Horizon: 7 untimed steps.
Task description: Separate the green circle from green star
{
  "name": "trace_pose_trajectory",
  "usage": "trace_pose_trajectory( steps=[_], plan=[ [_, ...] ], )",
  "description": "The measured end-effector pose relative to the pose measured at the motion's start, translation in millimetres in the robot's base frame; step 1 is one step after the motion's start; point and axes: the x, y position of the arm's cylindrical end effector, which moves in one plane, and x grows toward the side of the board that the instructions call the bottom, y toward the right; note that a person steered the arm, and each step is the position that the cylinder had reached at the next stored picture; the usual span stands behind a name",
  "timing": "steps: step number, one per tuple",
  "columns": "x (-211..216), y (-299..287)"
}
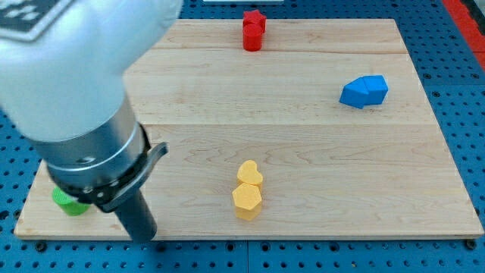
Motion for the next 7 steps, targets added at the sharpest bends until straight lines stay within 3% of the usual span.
trace_pose_trajectory(
  steps=[2,3,6,7],
  plan=[
    [-0.3,-122.1],
    [-1.7,-134.0],
    [-49.3,-110.6],
    [-67.2,-63.8]
  ],
)
